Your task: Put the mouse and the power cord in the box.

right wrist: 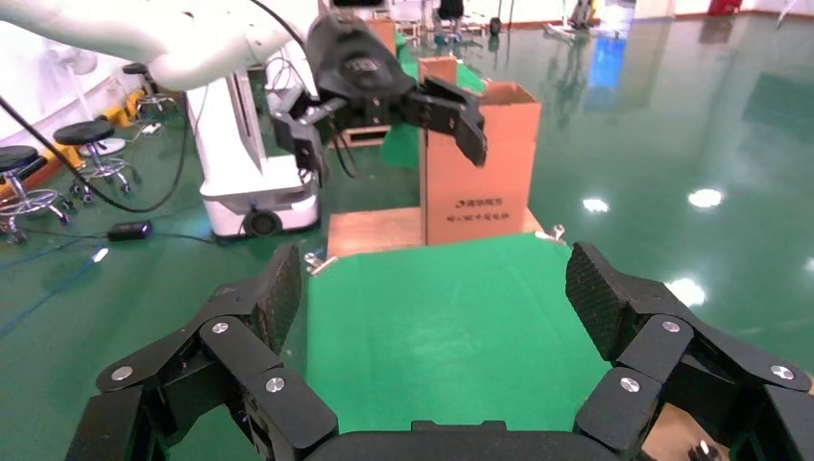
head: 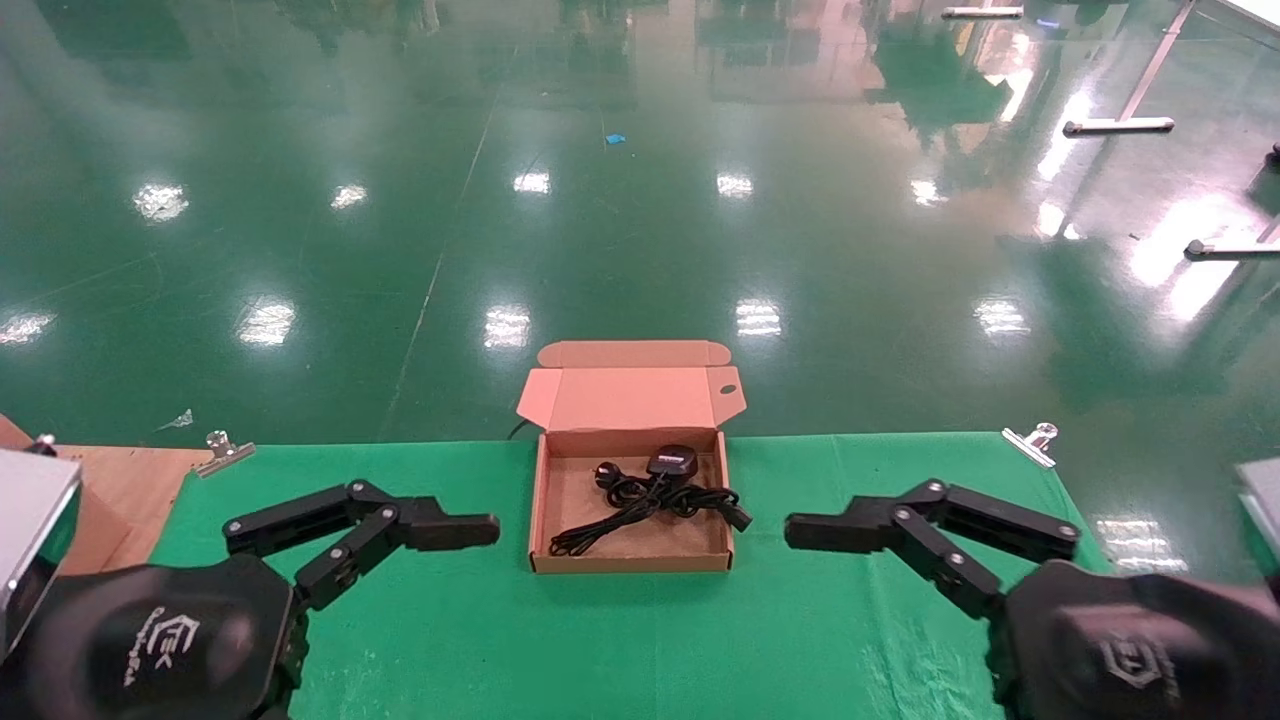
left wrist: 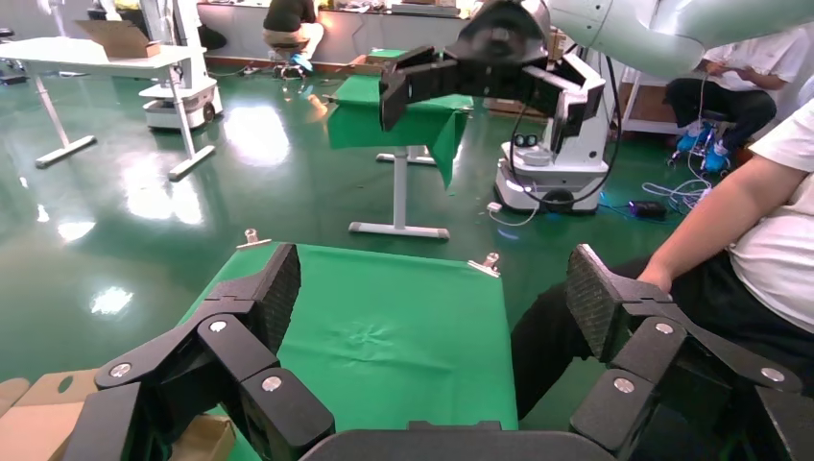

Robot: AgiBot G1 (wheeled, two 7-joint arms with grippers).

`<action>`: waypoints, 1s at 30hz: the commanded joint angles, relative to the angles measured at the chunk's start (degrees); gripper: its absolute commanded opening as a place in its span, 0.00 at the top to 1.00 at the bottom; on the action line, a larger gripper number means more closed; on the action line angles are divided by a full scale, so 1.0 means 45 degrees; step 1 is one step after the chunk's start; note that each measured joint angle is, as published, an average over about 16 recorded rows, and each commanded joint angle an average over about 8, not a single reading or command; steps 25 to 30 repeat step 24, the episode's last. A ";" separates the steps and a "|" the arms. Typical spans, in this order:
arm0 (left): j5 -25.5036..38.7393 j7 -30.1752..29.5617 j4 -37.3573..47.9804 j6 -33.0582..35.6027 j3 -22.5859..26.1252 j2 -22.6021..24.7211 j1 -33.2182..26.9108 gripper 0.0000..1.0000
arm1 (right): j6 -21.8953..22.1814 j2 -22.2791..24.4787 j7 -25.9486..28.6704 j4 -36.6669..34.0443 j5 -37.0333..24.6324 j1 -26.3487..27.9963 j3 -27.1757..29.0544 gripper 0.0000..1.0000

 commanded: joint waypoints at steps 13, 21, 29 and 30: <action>-0.0047 -0.0105 -0.0095 0.0066 -0.0079 -0.0052 0.0071 0.00 | -0.0094 0.0115 0.0087 0.0102 0.0123 -0.0100 0.0114 0.00; -0.0034 -0.0069 -0.0029 0.0034 -0.0024 -0.0026 0.0030 0.00 | -0.0033 0.0043 0.0057 0.0034 0.0038 -0.0040 0.0039 0.00; -0.0031 -0.0064 -0.0019 0.0030 -0.0017 -0.0023 0.0024 0.00 | -0.0026 0.0032 0.0054 0.0024 0.0026 -0.0032 0.0028 0.00; -0.0031 -0.0064 -0.0019 0.0030 -0.0017 -0.0023 0.0024 0.00 | -0.0026 0.0032 0.0054 0.0024 0.0026 -0.0032 0.0028 0.00</action>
